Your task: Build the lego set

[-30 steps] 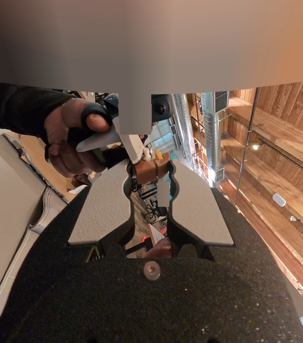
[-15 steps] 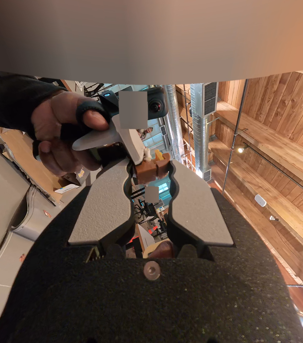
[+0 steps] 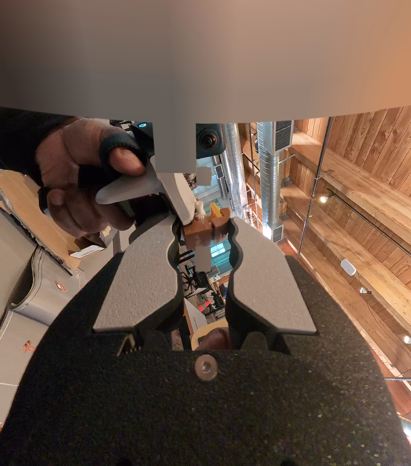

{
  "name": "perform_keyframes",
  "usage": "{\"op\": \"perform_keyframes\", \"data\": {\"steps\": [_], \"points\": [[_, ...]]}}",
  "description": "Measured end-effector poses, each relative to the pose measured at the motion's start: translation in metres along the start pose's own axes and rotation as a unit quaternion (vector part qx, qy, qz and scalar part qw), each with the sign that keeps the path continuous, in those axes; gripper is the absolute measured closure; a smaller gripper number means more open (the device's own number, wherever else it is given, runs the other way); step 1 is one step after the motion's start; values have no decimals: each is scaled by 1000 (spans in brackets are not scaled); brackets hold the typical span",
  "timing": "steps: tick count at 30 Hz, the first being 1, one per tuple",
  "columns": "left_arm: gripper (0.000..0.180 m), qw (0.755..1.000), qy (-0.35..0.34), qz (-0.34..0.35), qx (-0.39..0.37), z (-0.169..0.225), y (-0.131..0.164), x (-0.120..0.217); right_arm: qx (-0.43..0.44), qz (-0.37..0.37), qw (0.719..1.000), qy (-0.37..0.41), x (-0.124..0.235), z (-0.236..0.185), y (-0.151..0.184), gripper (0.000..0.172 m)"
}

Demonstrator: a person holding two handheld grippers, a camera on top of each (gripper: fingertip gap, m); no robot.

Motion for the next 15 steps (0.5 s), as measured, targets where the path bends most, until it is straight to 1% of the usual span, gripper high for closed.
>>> {"op": "perform_keyframes", "data": {"steps": [9,15], "points": [[157,1000,-17,-24,-8,-2,3,2,4,-10,1000,-7,0,-2,3,136],[161,1000,-22,-2,-5,-4,1,0,22,-12,1000,14,0,1,2,135]]}}
Point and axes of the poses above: each gripper's, where its closed fingertips meet, x back along the fingers, y out of its underside, z = x × y across the jaws, the point moved 3 cm from there along x, back along the fingers, and after that the axes turned 12 degrees about -x, right-handed, at the moved point
